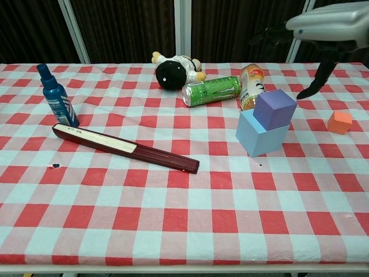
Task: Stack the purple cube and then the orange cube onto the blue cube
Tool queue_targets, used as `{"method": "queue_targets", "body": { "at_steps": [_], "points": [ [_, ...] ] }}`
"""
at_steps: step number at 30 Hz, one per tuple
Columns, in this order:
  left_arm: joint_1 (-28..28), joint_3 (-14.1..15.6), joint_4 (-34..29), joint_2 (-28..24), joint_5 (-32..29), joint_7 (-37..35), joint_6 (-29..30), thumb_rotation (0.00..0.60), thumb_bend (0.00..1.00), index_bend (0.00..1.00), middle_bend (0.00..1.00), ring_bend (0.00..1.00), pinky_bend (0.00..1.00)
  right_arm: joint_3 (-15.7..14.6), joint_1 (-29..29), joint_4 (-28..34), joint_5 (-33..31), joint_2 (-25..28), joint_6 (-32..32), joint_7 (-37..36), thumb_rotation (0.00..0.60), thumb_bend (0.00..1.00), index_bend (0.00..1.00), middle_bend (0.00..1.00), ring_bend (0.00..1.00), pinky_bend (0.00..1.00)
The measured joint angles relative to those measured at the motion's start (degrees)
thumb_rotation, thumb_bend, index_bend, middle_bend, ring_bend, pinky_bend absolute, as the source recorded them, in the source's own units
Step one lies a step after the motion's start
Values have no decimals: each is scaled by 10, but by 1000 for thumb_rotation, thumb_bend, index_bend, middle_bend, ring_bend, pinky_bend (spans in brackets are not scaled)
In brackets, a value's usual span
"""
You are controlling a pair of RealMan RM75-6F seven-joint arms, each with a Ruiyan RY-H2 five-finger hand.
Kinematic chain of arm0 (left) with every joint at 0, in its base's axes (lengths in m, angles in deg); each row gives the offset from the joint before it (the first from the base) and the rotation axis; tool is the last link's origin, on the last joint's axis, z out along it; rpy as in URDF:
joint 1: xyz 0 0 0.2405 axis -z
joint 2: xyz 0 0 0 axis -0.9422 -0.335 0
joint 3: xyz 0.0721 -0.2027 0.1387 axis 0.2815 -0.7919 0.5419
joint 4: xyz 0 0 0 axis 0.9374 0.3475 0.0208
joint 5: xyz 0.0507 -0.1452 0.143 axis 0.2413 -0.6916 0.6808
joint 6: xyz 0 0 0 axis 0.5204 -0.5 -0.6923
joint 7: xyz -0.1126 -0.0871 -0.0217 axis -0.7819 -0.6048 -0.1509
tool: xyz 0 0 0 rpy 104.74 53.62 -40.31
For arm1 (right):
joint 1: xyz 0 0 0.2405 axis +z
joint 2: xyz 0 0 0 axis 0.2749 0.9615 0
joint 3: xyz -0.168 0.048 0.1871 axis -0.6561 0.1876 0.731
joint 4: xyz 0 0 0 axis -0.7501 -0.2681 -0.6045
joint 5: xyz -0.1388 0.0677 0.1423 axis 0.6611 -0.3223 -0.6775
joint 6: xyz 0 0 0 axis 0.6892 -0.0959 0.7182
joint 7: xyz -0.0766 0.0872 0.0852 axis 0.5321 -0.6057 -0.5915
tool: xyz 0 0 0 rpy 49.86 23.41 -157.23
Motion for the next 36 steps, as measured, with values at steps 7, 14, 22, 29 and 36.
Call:
{"method": "queue_targets", "body": {
  "at_steps": [7, 14, 22, 29, 36],
  "points": [
    [8, 2, 7, 8, 4, -7, -12, 600, 0, 111, 88, 77, 203, 3, -59, 22, -115, 7, 104, 59, 600, 70, 106, 437, 239, 228],
    [8, 8, 13, 9, 7, -16, -16, 600, 0, 111, 88, 77, 203, 10, -89, -35, -244, -95, 188, 147, 600, 92, 150, 473, 270, 259],
    [4, 12, 25, 7, 6, -35, -19, 600, 0, 111, 88, 77, 203, 20, -90, -127, -321, -201, 201, 235, 600, 94, 154, 469, 260, 260],
    [4, 12, 36, 8, 6, -51, -21, 600, 0, 111, 88, 77, 203, 30, -88, -159, -336, -229, 203, 263, 600, 94, 156, 420, 203, 230],
    [8, 10, 38, 8, 7, -51, -22, 600, 0, 111, 88, 77, 203, 37, -89, -175, -359, -236, 186, 278, 600, 94, 156, 334, 144, 192]
  ]
}}
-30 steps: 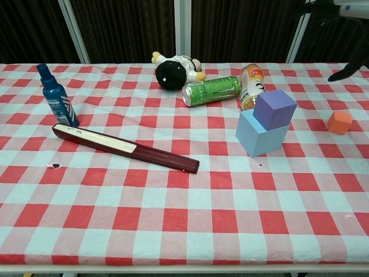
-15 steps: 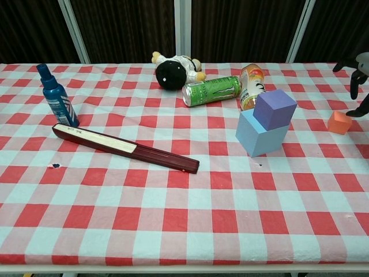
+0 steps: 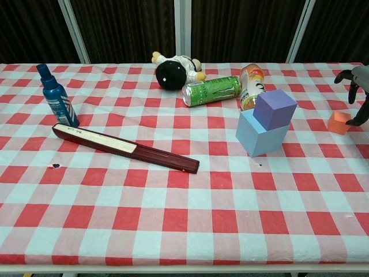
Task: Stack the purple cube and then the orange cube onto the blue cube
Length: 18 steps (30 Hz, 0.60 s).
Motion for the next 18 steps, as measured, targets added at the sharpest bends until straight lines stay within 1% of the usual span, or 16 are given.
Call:
{"method": "queue_targets", "body": {
  "at_steps": [13, 18],
  "points": [
    [2, 2, 6, 3, -5, 6, -9, 600, 0, 111, 88, 77, 203, 20, 1, -53, 4, -16, -55, -40, 600, 96, 155, 372, 157, 188],
    [2, 3, 12, 4, -3, -2, -11, 600, 0, 111, 88, 77, 204, 26, 4, -67, 3, -22, -69, -44, 600, 99, 154, 373, 158, 188]
  ]
}}
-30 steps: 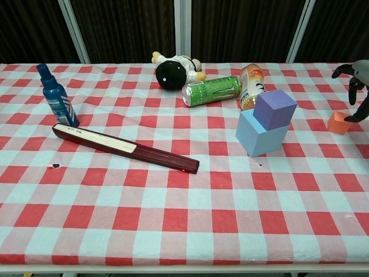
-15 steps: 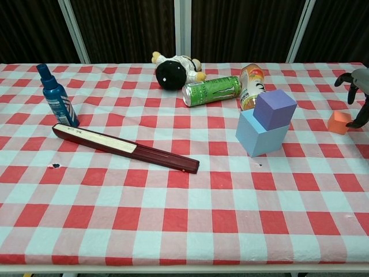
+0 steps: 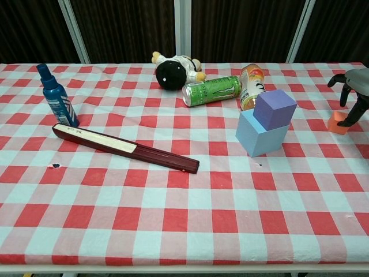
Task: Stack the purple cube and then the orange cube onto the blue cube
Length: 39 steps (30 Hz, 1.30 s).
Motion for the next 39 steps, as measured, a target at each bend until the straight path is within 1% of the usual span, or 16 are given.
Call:
{"method": "queue_targets", "body": {
  "at_steps": [10, 17, 27, 33, 39],
  "points": [
    [3, 2, 3, 0, 4, -1, -3, 600, 0, 111, 88, 77, 203, -1, 1, -29, -5, -11, -26, -5, 600, 118, 154, 380, 183, 188],
    [6, 1, 3, 1, 2, 2, -7, 600, 0, 111, 88, 77, 203, 1, 2, -44, 2, -18, -38, -16, 600, 140, 156, 439, 232, 205],
    [6, 1, 5, 3, -1, 2, -9, 600, 0, 111, 88, 77, 203, 1, 2, -54, 11, -23, -42, -20, 600, 177, 178, 488, 267, 217],
    [4, 1, 2, 2, -1, -1, -6, 600, 0, 111, 88, 77, 203, -1, -6, -24, 41, -9, -18, -29, 600, 182, 188, 508, 277, 222],
    [5, -1, -6, -2, 0, -2, -4, 600, 0, 111, 88, 77, 203, 5, -11, 50, 71, 32, 11, -35, 600, 181, 188, 509, 277, 227]
  ]
}}
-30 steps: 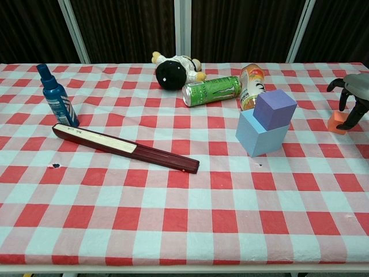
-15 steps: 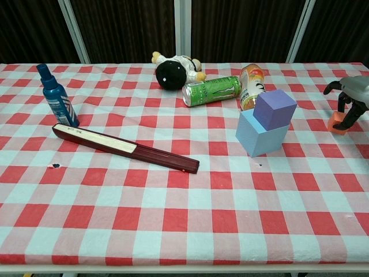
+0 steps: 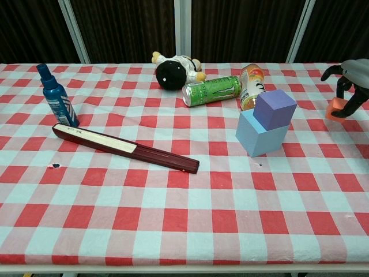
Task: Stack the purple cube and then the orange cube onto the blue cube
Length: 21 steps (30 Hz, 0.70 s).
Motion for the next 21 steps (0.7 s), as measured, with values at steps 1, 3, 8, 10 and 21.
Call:
{"method": "queue_targets", "body": {
  "at_steps": [1, 3, 8, 10, 21],
  "points": [
    [0, 0, -1, -1, 0, 0, 0, 600, 0, 111, 88, 77, 203, 3, 0, 20, 8, 13, 6, 0, 600, 181, 188, 509, 277, 231],
    [1, -2, -5, -2, -1, 0, 1, 600, 0, 111, 88, 77, 203, 8, 0, 53, 18, 36, 16, 0, 600, 181, 188, 510, 277, 238],
    [3, -5, -10, -4, -4, 3, -1, 600, 0, 111, 88, 77, 203, 28, 5, 149, 49, 118, 33, 5, 600, 181, 190, 510, 277, 239],
    [4, -6, -10, -3, -5, 4, -3, 600, 0, 111, 88, 77, 203, 36, 9, 178, 61, 152, 24, -3, 600, 180, 192, 510, 277, 239],
    [4, -10, -13, -7, -15, 7, -4, 600, 0, 111, 88, 77, 203, 30, 49, 201, 213, 233, -144, -142, 600, 167, 189, 509, 277, 239]
  ]
}}
